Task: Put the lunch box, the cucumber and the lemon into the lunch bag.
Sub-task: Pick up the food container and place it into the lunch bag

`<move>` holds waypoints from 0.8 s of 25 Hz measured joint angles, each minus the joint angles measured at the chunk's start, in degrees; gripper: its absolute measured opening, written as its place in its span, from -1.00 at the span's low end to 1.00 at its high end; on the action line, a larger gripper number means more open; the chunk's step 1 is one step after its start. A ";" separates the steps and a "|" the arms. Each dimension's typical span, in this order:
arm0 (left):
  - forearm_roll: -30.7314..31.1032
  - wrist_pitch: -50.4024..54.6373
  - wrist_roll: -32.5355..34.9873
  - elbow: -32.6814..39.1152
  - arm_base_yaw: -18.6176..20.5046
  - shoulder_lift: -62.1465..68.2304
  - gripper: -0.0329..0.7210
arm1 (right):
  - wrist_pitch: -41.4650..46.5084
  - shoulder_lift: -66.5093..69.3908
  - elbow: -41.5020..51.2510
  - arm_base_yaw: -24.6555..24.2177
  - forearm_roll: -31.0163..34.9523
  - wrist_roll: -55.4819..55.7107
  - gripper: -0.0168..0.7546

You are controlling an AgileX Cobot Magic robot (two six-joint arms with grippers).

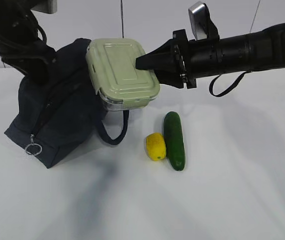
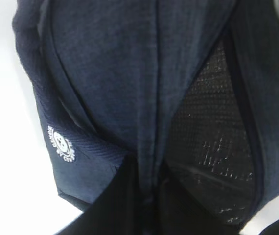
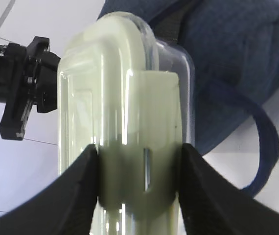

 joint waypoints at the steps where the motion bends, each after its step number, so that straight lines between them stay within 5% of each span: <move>1: -0.44 0.10 -0.10 0.00 -0.13 0.00 -0.86 | 0.00 0.00 0.00 0.00 0.12 -0.24 -0.02; 20: -1.86 1.29 -0.22 0.00 -0.35 0.00 -0.86 | -0.37 10.35 -0.54 2.77 2.82 -1.08 -0.02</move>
